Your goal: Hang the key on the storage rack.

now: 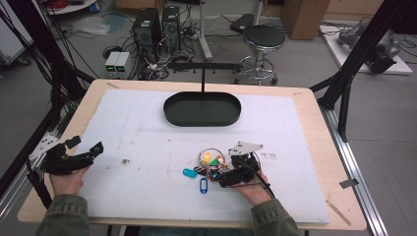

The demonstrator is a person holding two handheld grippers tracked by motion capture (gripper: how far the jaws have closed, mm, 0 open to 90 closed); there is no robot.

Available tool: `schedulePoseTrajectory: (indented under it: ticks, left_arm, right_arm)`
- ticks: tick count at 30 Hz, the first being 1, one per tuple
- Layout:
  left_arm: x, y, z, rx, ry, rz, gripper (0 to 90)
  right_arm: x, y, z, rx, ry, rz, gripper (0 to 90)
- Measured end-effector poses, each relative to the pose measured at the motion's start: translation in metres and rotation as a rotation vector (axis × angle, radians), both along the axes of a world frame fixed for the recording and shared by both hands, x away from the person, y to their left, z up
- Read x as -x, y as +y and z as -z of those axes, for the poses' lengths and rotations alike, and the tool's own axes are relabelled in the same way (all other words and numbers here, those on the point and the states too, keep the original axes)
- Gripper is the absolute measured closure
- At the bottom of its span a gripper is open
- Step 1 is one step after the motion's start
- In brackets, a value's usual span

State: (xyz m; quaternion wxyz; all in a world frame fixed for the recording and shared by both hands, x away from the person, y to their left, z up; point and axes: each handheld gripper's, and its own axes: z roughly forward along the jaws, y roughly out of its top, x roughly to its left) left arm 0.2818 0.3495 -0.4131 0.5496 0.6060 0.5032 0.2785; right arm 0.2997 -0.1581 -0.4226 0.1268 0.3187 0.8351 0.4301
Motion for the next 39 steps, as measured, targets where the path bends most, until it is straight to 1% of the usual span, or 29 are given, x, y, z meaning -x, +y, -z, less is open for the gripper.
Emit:
schedulePoseTrajectory:
  ticks: [1, 5, 12, 14, 19, 20, 21, 25, 27, 28, 30, 31, 32, 34, 37, 38, 39]
  left_arm:
    - [0.0, 0.0, 0.0, 0.0, 0.0, 0.0, 1.7]
    - [0.0, 0.0, 0.0, 0.0, -0.007, -0.002, 1.7]
    - [0.0, 0.0, 0.001, 0.004, -0.003, -0.002, 1.7]
    - [0.0, 0.0, 0.001, 0.003, -0.002, -0.001, 1.7]
    - [0.0, 0.0, 0.001, 0.003, 0.0, 0.0, 1.7]
    - [0.0, 0.0, 0.001, 0.003, 0.0, 0.0, 1.7]
    - [0.0, 0.0, 0.001, 0.003, -0.001, -0.001, 1.7]
    - [0.0, 0.0, 0.001, 0.002, 0.0, 0.0, 1.7]
    - [0.0, 0.0, 0.001, 0.002, 0.001, -0.001, 1.7]
    - [0.0, 0.0, 0.001, 0.002, 0.001, -0.001, 1.7]
    - [0.0, 0.0, 0.001, 0.003, 0.0, -0.001, 1.7]
    - [0.0, 0.0, 0.001, 0.003, 0.001, -0.001, 1.7]
    - [0.0, 0.0, 0.001, 0.001, 0.002, -0.001, 1.7]
    - [-0.001, 0.0, 0.001, 0.001, 0.001, 0.0, 1.7]
    - [-0.001, 0.0, 0.001, -0.001, 0.002, 0.0, 1.7]
    - [-0.001, 0.0, 0.001, -0.002, 0.002, -0.001, 1.7]
    - [-0.001, 0.0, 0.002, -0.002, 0.002, 0.0, 1.7]
  right_arm:
    - [0.0, 0.0, 0.0, 0.0, 0.0, 0.0, 0.4]
    - [-0.005, 0.009, -0.001, 0.039, 0.014, -0.032, 0.4]
    - [-0.009, 0.022, -0.003, 0.083, 0.041, -0.068, 0.5]
    - [-0.01, 0.025, -0.002, 0.086, 0.047, -0.078, 0.6]
    - [-0.014, 0.03, 0.0, 0.116, 0.081, -0.086, 1.0]
    - [-0.014, 0.031, 0.0, 0.121, 0.088, -0.089, 1.7]
    - [-0.015, 0.033, 0.0, 0.132, 0.098, -0.097, 4.4]
    - [-0.016, 0.042, 0.0, 0.176, 0.114, -0.121, 5.6]
    - [-0.016, 0.045, -0.001, 0.186, 0.12, -0.129, 6.8]
    - [-0.017, 0.047, -0.001, 0.187, 0.118, -0.138, 9.0]
    - [-0.017, 0.049, -0.001, 0.187, 0.141, -0.145, 15.7]
    - [-0.018, 0.049, 0.0, 0.194, 0.139, -0.153, 16.6]
    - [-0.018, 0.05, 0.0, 0.201, 0.152, -0.147, 19.0]
    - [-0.018, 0.05, 0.001, 0.224, 0.148, -0.16, 25.9]
    - [-0.018, 0.052, 0.002, 0.228, 0.161, -0.179, 34.7]
    - [-0.018, 0.053, 0.002, 0.236, 0.162, -0.187, 36.3]
    - [-0.017, 0.054, 0.003, 0.255, 0.15, -0.183, 39.2]
